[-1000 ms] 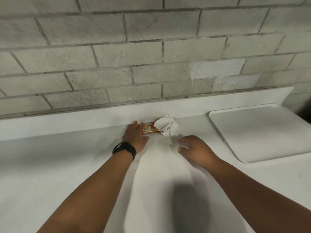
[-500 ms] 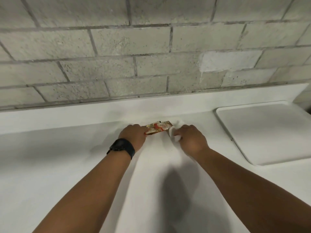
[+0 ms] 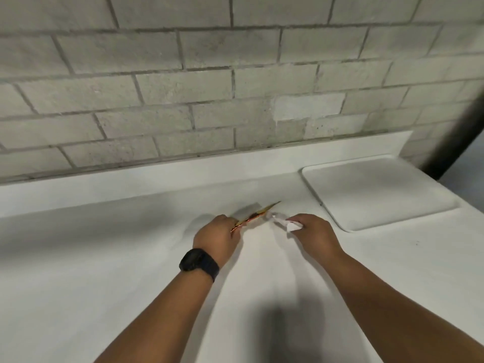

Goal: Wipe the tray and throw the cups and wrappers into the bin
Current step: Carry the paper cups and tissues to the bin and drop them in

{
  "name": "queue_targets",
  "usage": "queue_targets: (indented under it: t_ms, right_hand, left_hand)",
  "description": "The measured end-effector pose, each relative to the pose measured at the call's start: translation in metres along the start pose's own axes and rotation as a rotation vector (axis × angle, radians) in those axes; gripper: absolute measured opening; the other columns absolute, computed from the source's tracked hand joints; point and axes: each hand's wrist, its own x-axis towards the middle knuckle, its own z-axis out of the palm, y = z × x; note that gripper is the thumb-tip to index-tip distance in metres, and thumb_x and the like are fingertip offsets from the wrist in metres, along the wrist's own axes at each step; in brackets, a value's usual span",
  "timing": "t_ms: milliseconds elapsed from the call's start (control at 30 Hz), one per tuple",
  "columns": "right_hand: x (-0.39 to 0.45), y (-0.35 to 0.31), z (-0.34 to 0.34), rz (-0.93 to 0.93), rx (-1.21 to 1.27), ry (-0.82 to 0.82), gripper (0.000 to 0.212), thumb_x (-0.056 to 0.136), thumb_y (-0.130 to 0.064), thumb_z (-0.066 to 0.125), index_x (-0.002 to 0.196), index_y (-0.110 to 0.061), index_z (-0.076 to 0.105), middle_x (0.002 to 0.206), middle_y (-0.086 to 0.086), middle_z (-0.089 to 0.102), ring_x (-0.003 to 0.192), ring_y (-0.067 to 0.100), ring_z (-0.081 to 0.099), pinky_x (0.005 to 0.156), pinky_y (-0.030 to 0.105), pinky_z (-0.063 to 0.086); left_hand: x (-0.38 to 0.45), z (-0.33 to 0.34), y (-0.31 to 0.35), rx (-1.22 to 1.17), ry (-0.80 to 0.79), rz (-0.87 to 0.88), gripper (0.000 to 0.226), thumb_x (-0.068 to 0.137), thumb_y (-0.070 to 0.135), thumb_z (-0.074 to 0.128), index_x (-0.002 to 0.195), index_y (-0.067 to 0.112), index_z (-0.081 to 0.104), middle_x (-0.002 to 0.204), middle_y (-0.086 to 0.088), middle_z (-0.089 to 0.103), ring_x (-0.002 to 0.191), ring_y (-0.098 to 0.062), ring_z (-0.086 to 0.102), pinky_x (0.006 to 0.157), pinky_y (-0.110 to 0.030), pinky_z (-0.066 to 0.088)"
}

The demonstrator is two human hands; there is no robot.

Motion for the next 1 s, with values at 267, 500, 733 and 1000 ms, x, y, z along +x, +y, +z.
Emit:
queue_targets:
  t_ms: [267, 500, 733, 1000]
  right_hand:
    - [-0.076, 0.019, -0.051, 0.081, 0.290, 0.112, 0.008, 0.082, -0.016, 0.066, 0.084, -0.020, 0.074, 0.082, -0.002, 0.071, 0.057, -0.011, 0.057, 0.051, 0.002, 0.038]
    - [-0.138, 0.057, -0.110, 0.157, 0.386, 0.259, 0.024, 0.084, -0.001, 0.059, 0.091, -0.021, 0.071, 0.093, 0.005, 0.069, 0.071, 0.013, 0.059, 0.044, 0.004, 0.040]
    - [-0.199, 0.124, -0.184, 0.235, 0.432, 0.487, 0.030, 0.086, 0.002, 0.055, 0.098, -0.020, 0.071, 0.098, -0.005, 0.068, 0.087, 0.006, 0.062, 0.051, -0.001, 0.039]
    - [-0.272, 0.229, -0.274, 0.362, 0.433, 0.648, 0.034, 0.084, -0.006, 0.061, 0.080, -0.038, 0.071, 0.087, -0.014, 0.073, 0.089, 0.011, 0.067, 0.081, 0.028, 0.051]
  left_hand:
    - [-0.039, 0.001, 0.068, -0.076, -0.034, 0.151, 0.023, 0.095, 0.033, 0.044, 0.106, 0.027, 0.064, 0.096, 0.005, 0.060, 0.087, -0.018, 0.058, 0.067, -0.031, 0.048]
    - [-0.065, 0.019, 0.148, -0.078, -0.122, 0.325, 0.025, 0.096, 0.033, 0.042, 0.102, 0.024, 0.065, 0.090, 0.004, 0.058, 0.083, -0.018, 0.057, 0.068, -0.033, 0.046]
    - [-0.101, 0.050, 0.257, -0.133, -0.192, 0.537, 0.023, 0.095, 0.032, 0.045, 0.104, 0.027, 0.065, 0.087, 0.007, 0.054, 0.085, -0.016, 0.055, 0.062, -0.028, 0.034]
    - [-0.160, 0.103, 0.399, -0.170, -0.289, 0.740, 0.024, 0.095, 0.034, 0.046, 0.110, 0.028, 0.064, 0.093, 0.006, 0.057, 0.090, -0.016, 0.056, 0.066, -0.028, 0.038]
